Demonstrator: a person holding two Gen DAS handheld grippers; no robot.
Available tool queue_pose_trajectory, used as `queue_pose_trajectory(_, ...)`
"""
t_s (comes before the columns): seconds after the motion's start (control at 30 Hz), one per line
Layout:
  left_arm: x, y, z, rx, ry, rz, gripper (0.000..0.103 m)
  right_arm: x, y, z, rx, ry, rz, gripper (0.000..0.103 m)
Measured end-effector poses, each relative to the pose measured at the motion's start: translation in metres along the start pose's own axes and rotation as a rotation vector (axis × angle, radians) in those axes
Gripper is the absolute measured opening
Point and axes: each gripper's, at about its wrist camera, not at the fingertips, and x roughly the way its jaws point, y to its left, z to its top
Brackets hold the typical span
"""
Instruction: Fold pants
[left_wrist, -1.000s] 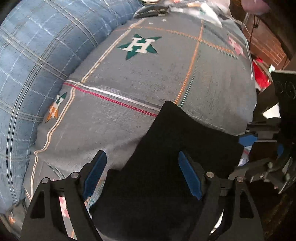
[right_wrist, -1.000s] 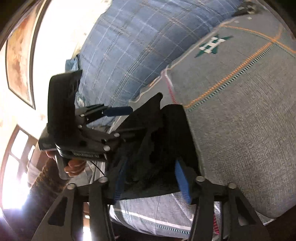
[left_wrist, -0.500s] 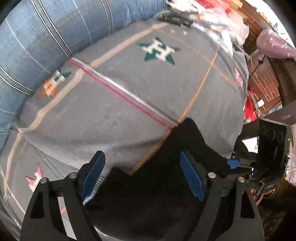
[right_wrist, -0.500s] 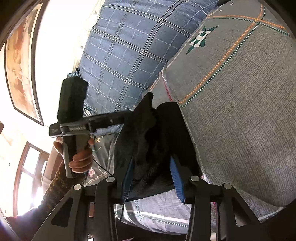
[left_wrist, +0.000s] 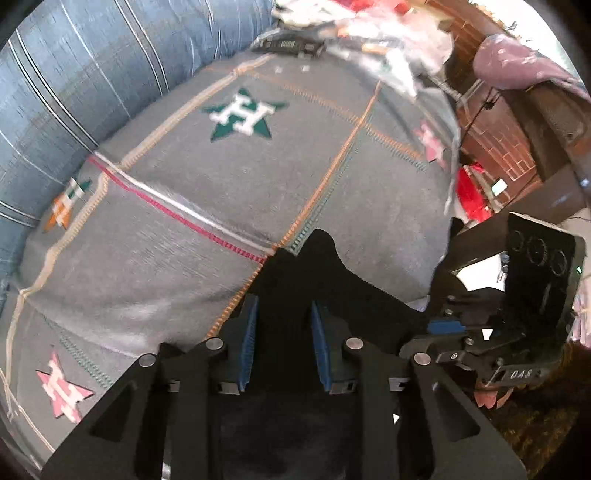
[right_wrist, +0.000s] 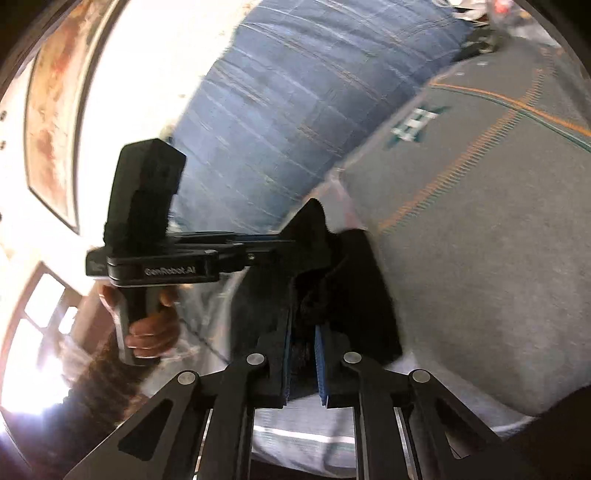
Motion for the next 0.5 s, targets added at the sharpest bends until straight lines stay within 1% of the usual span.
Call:
queue_pose_trajectory(0.03, 0.008, 0.002, 0.002, -0.012, 0.008, 0.014, 0.026, 0.004, -0.009, -0.003, 0.013, 0.011, -0.027, 0.01)
queue_pose_trajectory(0.07, 0.019, 0.004, 0.004, -0.032, 0.012, 0.017, 0.032, 0.01, -0.02, -0.005, 0.047, 0.025, -0.048, 0.011)
queue_pose_trajectory(0.1, 0.023, 0.008, 0.005, -0.065, -0.003, 0.005, 0.036, 0.012, -0.028, -0.007, 0.089, 0.033, -0.037, 0.011)
queue_pose_trajectory(0.13, 0.024, 0.012, 0.006, -0.103, -0.015, 0.0, 0.046, 0.012, -0.037, -0.008, 0.15, 0.032, 0.004, 0.01)
queue_pose_trajectory(0.17, 0.024, 0.015, 0.007, -0.128, -0.009, 0.001, 0.05, 0.011, -0.04, -0.007, 0.178, 0.033, 0.016, 0.011)
queue_pose_trajectory(0.2, 0.022, 0.019, 0.006, -0.154, 0.0, -0.012, 0.051, 0.01, -0.039, -0.006, 0.175, 0.036, 0.014, 0.016)
queue_pose_trajectory(0.27, 0.011, 0.025, 0.004, -0.182, -0.004, -0.016, 0.05, 0.003, -0.029, 0.002, 0.129, 0.036, -0.012, 0.024)
queue_pose_trajectory(0.33, -0.007, 0.029, -0.002, -0.203, -0.04, 0.002, 0.051, -0.006, -0.019, 0.008, 0.086, -0.006, -0.044, 0.029)
queue_pose_trajectory(0.4, -0.027, 0.034, -0.013, -0.236, -0.087, 0.029, 0.057, -0.013, -0.01, 0.014, 0.046, -0.05, -0.038, 0.029)
queue_pose_trajectory(0.43, -0.037, 0.037, -0.022, -0.268, -0.119, 0.031, 0.06, -0.013, -0.002, 0.018, 0.013, -0.069, -0.033, 0.029)
queue_pose_trajectory(0.47, -0.041, 0.04, -0.029, -0.292, -0.14, 0.02, 0.063, -0.014, 0.002, 0.019, -0.014, -0.078, -0.029, 0.029)
queue_pose_trajectory(0.5, -0.045, 0.041, -0.038, -0.318, -0.168, -0.004, 0.063, -0.011, 0.008, 0.019, -0.046, -0.079, -0.021, 0.029)
